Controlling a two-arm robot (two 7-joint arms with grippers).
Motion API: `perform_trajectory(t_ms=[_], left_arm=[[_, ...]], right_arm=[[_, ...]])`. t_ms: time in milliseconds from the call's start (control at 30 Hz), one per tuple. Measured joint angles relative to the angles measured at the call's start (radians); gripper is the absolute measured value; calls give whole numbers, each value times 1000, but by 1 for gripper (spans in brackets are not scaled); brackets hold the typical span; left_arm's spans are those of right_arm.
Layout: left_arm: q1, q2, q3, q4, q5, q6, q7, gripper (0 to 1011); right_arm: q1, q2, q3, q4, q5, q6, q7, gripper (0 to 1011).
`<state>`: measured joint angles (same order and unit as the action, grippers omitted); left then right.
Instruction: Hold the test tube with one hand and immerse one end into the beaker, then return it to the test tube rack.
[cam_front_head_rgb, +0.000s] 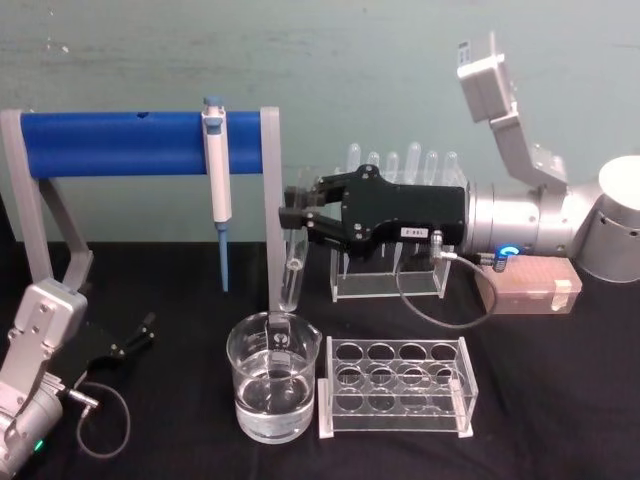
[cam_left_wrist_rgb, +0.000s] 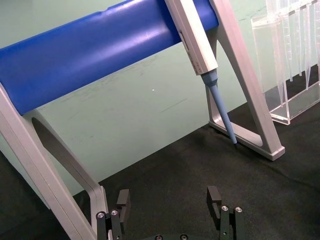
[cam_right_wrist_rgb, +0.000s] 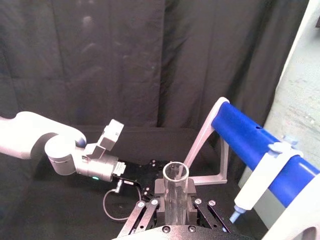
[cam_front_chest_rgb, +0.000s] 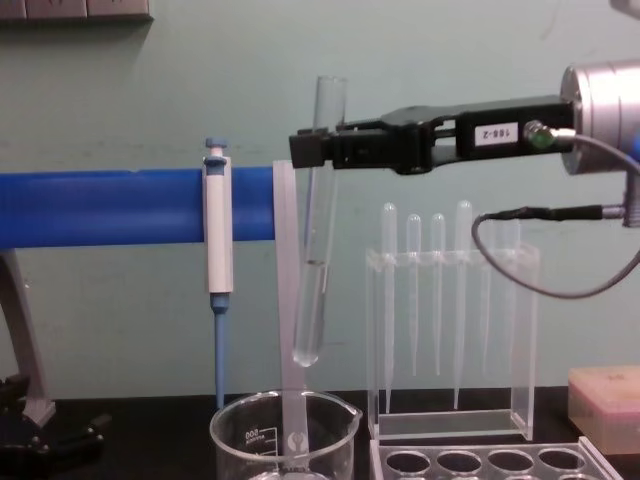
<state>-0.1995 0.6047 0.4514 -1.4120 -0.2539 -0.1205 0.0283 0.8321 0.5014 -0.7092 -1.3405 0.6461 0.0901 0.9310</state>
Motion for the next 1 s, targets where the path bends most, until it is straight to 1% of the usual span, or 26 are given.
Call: perform_trajectory(t_ms=[267,367,500,700,800,1000], left_arm=[[0,0,0,0,0,0,0,1000],[0,0,0,0,0,0,0,1000],[0,0,0,0,0,0,0,1000],[0,0,0,0,0,0,0,1000],[0,0,0,0,0,0,0,1000],[0,0,0,0,0,0,0,1000]], right_arm=[[-8,-19,-31,44,-3,-42,14,226],[-18,-29,-42,74,-8,-67,25,226],[-30,-39,-51,97,-14,-85,33,226],[-49,-54,-67,126,-35,-111,38,226],[-57,-58,-75,135,-57,-129,38,225],[-70,-63,-78,141,-78,-152,41,225]])
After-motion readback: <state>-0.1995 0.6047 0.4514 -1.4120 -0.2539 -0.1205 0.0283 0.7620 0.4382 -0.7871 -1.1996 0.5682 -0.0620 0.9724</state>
